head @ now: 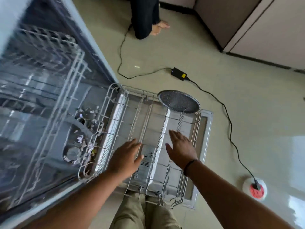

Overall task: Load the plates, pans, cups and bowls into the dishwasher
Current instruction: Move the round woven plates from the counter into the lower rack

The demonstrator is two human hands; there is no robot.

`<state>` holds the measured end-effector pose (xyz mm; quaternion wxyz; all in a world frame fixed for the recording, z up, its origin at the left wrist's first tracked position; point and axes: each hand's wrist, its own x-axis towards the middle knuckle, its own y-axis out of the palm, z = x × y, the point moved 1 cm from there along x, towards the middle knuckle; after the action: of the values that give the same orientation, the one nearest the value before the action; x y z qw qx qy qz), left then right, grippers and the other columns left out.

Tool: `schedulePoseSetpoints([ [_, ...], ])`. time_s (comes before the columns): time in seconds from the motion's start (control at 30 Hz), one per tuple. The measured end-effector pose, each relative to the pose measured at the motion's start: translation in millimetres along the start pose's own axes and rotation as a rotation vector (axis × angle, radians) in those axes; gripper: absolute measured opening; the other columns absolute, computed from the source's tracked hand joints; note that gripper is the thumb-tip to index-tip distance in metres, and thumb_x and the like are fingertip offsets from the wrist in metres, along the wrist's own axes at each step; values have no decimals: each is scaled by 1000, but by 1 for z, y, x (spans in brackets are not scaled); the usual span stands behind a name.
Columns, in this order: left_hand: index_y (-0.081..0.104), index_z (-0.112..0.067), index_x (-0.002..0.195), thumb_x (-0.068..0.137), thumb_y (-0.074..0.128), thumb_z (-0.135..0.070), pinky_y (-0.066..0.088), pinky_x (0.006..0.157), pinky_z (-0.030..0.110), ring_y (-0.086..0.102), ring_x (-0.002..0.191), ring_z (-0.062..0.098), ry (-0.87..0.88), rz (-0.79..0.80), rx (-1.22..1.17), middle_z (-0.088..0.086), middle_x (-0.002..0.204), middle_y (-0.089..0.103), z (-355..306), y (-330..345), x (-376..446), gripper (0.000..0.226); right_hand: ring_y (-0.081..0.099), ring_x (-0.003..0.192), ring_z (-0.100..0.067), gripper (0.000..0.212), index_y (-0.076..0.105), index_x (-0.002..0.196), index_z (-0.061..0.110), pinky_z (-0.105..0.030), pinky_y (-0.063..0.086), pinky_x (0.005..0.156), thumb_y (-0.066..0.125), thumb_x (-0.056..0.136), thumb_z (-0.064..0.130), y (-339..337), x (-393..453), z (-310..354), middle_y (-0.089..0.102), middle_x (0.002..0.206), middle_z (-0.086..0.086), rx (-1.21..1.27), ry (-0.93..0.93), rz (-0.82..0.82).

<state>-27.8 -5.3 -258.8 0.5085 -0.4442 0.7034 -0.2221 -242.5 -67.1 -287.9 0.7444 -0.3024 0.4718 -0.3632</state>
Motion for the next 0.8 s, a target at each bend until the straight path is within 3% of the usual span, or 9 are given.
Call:
schedulePoseSetpoints([
  [0.2,33,-26,147,92,41,-58,23,117,30,29,142,20,-180,-9,52,0,156,31,18,-3,-132,64,-2,148,-28,82,2,153,17,-42,-2,118,44,91,52,7,-71,76,7,161,-7,-336,-317,218],
  [0.33,32,-27,147,91,41,-60,29,111,29,34,138,15,-345,-95,-40,-5,151,37,32,10,-228,66,4,147,-30,79,11,151,16,-47,5,119,47,91,52,0,-118,138,18,158,-9,-490,-597,241],
  [0.5,26,-29,150,92,39,-60,13,116,26,21,145,14,-593,-230,-217,-3,158,24,49,40,-348,67,7,147,-32,78,11,152,16,-48,7,118,48,92,49,10,-189,211,18,157,-11,-660,-892,324],
  [0.67,26,-29,150,93,38,-60,14,116,27,18,146,14,-713,-426,-250,-4,159,21,59,66,-480,65,16,143,-32,76,16,150,16,-46,14,116,47,89,49,59,-288,282,27,152,-12,-792,-1157,297],
  [0.8,26,-29,150,92,38,-60,14,118,33,14,147,19,-847,-543,-257,-1,160,19,52,89,-603,66,16,144,-27,79,16,151,21,-43,14,117,45,87,57,113,-386,348,27,154,-5,-722,-1284,300],
])
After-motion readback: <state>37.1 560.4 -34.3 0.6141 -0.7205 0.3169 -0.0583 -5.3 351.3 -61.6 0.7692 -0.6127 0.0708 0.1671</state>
